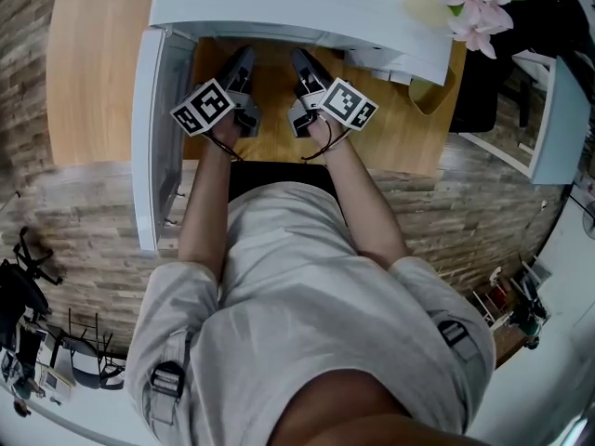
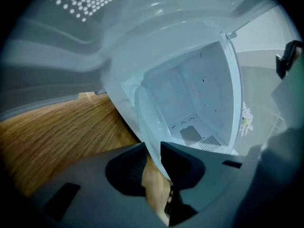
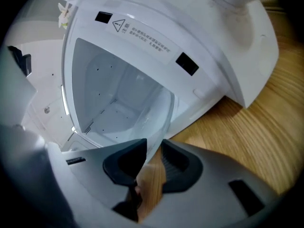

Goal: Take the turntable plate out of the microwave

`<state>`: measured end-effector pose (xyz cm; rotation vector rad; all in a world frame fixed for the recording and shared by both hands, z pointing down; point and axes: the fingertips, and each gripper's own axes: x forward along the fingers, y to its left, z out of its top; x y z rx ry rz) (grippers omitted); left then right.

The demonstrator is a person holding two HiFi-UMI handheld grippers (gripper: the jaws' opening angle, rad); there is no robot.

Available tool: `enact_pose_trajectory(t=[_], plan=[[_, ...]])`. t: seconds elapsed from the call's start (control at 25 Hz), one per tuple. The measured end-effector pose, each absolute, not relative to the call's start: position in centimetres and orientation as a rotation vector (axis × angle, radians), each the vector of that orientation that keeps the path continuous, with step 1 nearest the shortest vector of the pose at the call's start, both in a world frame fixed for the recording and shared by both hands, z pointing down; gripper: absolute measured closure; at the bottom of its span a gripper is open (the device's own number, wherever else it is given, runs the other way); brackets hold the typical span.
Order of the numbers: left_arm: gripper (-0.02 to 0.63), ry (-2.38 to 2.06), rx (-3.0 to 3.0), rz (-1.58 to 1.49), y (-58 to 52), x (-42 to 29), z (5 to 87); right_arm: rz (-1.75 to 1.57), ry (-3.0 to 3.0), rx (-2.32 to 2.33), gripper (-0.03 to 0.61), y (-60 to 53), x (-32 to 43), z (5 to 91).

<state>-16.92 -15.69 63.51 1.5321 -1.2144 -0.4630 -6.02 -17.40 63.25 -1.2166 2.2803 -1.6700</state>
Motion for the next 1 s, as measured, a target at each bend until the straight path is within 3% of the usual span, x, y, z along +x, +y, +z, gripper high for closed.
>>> enact_pose_trajectory(t=[0.24, 0.52, 0.68, 1.0], plan=[[0.450, -1.207, 1.510, -0.557, -16.4, -17.2, 63.0, -1.683, 2.273, -1.211, 0.482, -16.0, -5.9, 63.3], [0.517, -1.196, 1.522, -0.530, -16.7, -16.8, 63.5, -1.666, 2.322, -1.230, 0.464, -15.3, -5.4, 63.4], [0.522, -1.176, 1.527, -0.535, -16.6, -16.7, 63.4, -1.656, 2.285, -1.229, 0.387, -17.0, -5.3, 63.5], [0.522, -1.182, 1.515, -0.530, -15.1, -16.1, 63.4, -1.651, 2.271, -1.216, 0.446, -18.2, -5.6, 63.7]])
